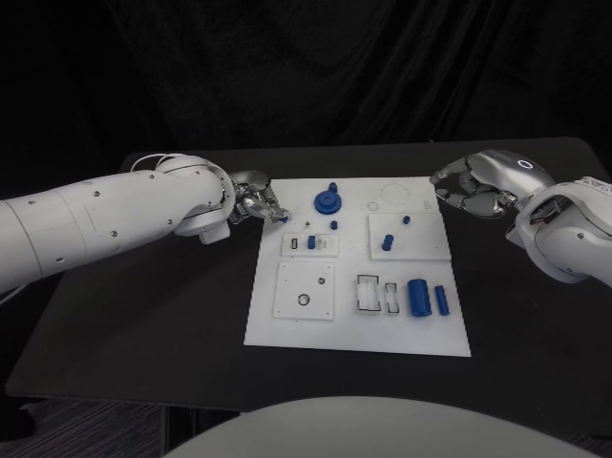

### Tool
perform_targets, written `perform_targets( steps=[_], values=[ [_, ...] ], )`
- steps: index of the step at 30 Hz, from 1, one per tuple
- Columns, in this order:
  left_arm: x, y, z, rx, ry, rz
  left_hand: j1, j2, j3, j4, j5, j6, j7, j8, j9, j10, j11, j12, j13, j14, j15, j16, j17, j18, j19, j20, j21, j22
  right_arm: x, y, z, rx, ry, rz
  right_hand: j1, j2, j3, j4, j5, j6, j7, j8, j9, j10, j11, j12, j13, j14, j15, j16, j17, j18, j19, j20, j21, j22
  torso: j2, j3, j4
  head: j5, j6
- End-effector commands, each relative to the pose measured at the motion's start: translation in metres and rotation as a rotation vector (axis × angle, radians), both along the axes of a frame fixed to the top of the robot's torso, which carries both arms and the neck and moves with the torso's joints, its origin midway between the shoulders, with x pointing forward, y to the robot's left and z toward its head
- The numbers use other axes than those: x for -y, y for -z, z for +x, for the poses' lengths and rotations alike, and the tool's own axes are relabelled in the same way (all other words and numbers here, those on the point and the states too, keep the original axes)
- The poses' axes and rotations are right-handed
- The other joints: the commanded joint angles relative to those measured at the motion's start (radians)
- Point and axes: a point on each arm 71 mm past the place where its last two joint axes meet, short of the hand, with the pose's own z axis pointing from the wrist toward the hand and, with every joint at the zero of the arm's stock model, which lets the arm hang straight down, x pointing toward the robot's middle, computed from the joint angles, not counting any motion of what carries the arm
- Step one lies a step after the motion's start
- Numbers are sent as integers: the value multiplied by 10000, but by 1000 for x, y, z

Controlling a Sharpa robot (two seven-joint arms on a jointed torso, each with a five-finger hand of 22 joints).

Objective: Assemble the parts on the task board

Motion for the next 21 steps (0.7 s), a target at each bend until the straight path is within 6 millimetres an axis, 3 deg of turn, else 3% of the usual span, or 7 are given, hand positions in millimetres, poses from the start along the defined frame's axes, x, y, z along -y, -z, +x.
perform_targets(
  steps=[1, 7, 13, 17, 21],
  values=[
    [-1, -2, -6, -33, -470, -1232, -61, -91, 183, -76, -86, 111, -47, 75, 186, 1025, -36, -42, 2628, 1038, -56, 26, 2633, 58, -77, -29, -62, 2049, 3, 3, -1, -125, 221, -59, -22, 15, 59, -5, 22, 69, -14, -46, -13, 1059, 34, 25, 2631, 1011, 51, -46, 2498, -41, 155, 23, -42, 1971, 0, -2, -1, 37, 1],
    [-9, 2, -19, -927, -1074, -1954, -122, -126, 350, -121, -168, 159, -59, 117, 201, 1025, -48, -42, 2628, 1038, -62, 26, 2633, 85, -159, -34, -173, 2017, 6, 6, -2, -225, 295, -86, -22, 15, 59, -5, 22, 69, -14, -46, -13, 1059, 34, 25, 2631, 1011, 51, -46, 2498, -41, 155, 23, -42, 1971, -15, 12, 21, 53, 1],
    [-8, 7, -30, -1437, -1217, -2001, -171, -127, 451, -147, -237, 110, -41, 93, 189, 1025, -35, -42, 2628, 1038, -55, 26, 2633, 101, -214, -33, -245, 1996, 7, 9, -4, -284, 319, -85, -22, 15, 59, -5, 22, 69, -14, -46, -13, 1059, 34, 25, 2631, 1011, 51, -46, 2498, -41, 155, 23, -42, 1971, -10, -13, 41, 48, 1],
    [-6, 10, -34, -1221, -1157, -1800, -190, -111, 472, -140, -262, 100, -36, 89, 187, 1025, -29, -42, 2628, 1038, -52, 26, 2633, 104, -223, -31, -256, 1994, 7, 9, -4, -286, 322, -82, -42, 5, 70, -4, 34, 70, -12, -50, -17, 1059, 36, 25, 2631, 1008, 52, -57, 2489, -38, 149, 23, -59, 1965, -38, -5, 55, 54, 1],
    [-4, 13, -37, -1039, -1073, -1619, -216, -89, 499, -134, -302, 80, -27, 83, 186, 1025, -22, -42, 2628, 1038, -46, 26, 2633, 114, -254, -28, -298, 1980, 6, 10, -4, -317, 340, -28, -42, 5, 70, -4, 34, 70, -12, -50, -17, 1059, 36, 25, 2631, 1008, 52, -57, 2489, -38, 149, 23, -59, 1965, -22, -4, 31, 122, 1]
  ],
)
